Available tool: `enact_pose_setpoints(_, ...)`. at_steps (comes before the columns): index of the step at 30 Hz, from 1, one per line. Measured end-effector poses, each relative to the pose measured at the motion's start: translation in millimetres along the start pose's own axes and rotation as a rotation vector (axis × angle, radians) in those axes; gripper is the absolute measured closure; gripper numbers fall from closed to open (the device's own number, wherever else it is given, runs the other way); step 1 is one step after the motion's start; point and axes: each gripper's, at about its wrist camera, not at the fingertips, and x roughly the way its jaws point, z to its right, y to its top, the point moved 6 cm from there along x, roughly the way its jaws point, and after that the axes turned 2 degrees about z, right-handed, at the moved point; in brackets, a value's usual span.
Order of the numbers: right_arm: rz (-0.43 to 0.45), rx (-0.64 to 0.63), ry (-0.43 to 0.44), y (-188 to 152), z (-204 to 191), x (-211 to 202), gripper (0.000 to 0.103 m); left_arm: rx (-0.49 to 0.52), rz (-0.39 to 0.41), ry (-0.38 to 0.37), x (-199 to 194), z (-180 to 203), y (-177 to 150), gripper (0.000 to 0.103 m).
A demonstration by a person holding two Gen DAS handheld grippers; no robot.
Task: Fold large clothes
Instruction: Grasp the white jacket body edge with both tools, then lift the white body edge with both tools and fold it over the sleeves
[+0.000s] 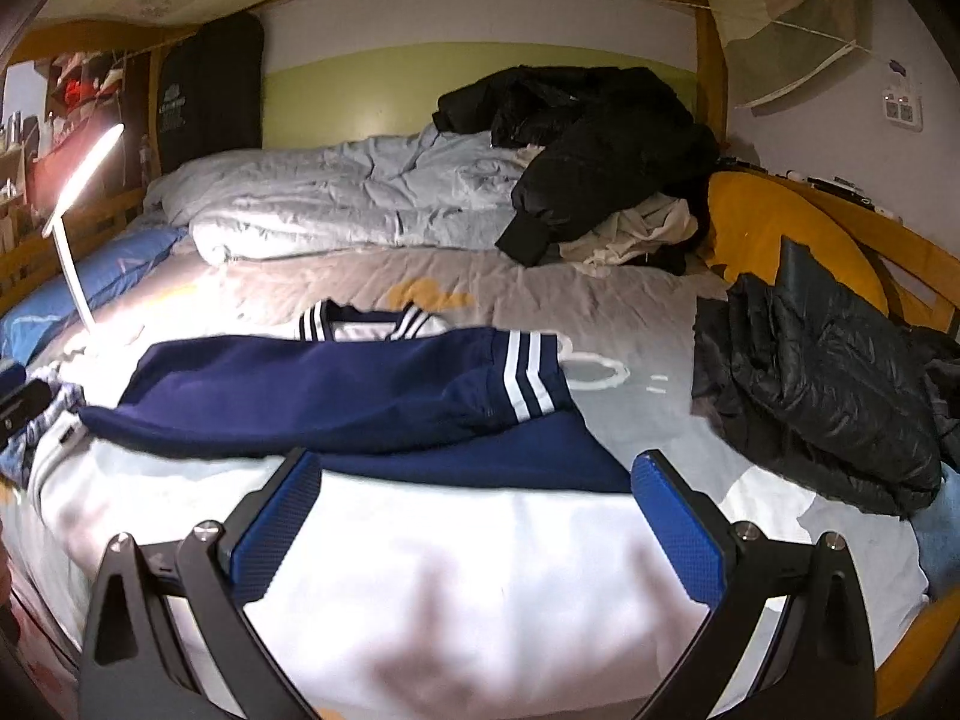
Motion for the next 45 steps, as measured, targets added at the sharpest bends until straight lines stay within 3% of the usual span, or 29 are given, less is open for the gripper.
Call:
enact_pose_setpoints(4,-0.024,-0.034,0.014,-12.6,-1.0,-1.0,0.000,0.055,-0.069,-0.063,5.2,16.4,-21.6,0.000)
enact_pose_setpoints(13,-0.158,-0.210,0.121,-59.7,-41.5,8.0,0.000,0.165,-0.285,-0.086,27.3,44.2,-83.0,0.000)
enact_pose_setpoints(16,-0.231,-0.339,0.140,-84.0,-60.5,13.6,0.000,0.267,-0.389,-0.127,32.4,64.4,-114.4,0.000)
enact_pose_setpoints(21,-0.231,-0.479,0.152,-104.8,-79.1,10.2,0.000,0.427,-0.411,-0.087,33.7,85.4,-139.3,0.000)
enact_pose_setpoints(24,-0.256,-0.547,0.137,-116.2,-84.0,15.1,0.000,0.411,-0.443,-0.076,40.2,86.5,-148.3,0.000)
enact_pose_setpoints(30,-0.257,-0.612,0.045,-125.2,-79.2,28.3,0.000,0.377,-0.396,-0.036,45.5,78.1,-142.6,0.000)
enact_pose_setpoints(35,-0.227,-0.585,-0.071,-111.5,-58.8,37.3,0.000,0.269,-0.399,0.108,55.9,41.6,-129.3,0.000)
enact_pose_setpoints(38,-0.254,-0.492,-0.104,-103.9,-38.2,44.9,0.000,0.143,-0.448,0.122,65.7,14.2,-126.3,0.000)
enact_pose_setpoints(40,-0.262,-0.457,-0.126,-101.0,-28.9,47.8,0.000,0.135,-0.436,0.155,66.5,5.6,-121.1,0.000)
enact_pose_setpoints(43,-0.258,-0.454,-0.148,-96.6,-25.6,48.6,0.000,0.185,-0.377,0.258,66.7,-2.7,-109.2,0.000)
enact_pose_setpoints(45,-0.239,-0.457,-0.167,-92.9,-25.5,46.5,0.000,0.153,-0.339,0.328,64.3,-18.0,-99.8,0.000)
